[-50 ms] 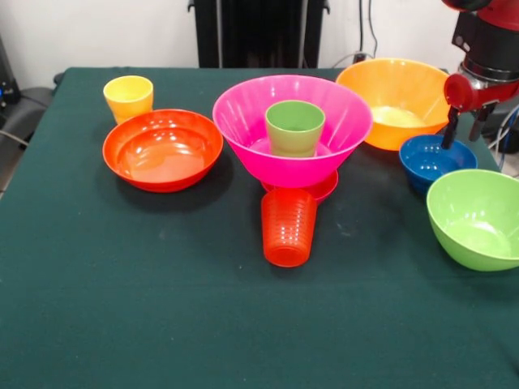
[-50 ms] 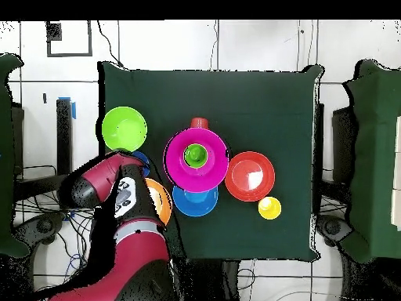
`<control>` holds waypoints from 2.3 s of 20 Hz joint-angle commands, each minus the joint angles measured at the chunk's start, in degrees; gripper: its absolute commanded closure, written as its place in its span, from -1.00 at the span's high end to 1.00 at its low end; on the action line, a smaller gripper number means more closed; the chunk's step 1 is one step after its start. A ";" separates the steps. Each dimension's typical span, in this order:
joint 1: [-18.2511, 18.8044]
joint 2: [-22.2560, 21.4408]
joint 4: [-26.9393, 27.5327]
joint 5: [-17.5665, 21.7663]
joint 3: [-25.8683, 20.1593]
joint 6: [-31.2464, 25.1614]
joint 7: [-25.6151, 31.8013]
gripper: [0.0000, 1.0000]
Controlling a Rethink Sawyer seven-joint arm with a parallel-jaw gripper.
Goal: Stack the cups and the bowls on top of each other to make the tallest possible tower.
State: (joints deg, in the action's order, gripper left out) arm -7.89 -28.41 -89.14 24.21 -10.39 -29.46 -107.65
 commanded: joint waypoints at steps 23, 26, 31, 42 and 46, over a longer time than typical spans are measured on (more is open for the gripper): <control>0.46 3.55 -0.10 2.49 0.01 7.61 -3.98 1.00; 0.18 3.73 -0.48 2.44 0.28 8.44 -4.55 1.00; 0.16 4.26 -0.68 2.11 -0.06 9.71 -4.54 1.00; -0.88 4.94 -0.63 1.72 1.04 11.76 -5.05 1.00; -1.79 5.17 -0.37 1.76 2.30 12.62 -5.78 1.00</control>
State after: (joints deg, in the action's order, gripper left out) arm -8.57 -25.55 -89.17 24.27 -7.65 -20.09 -107.65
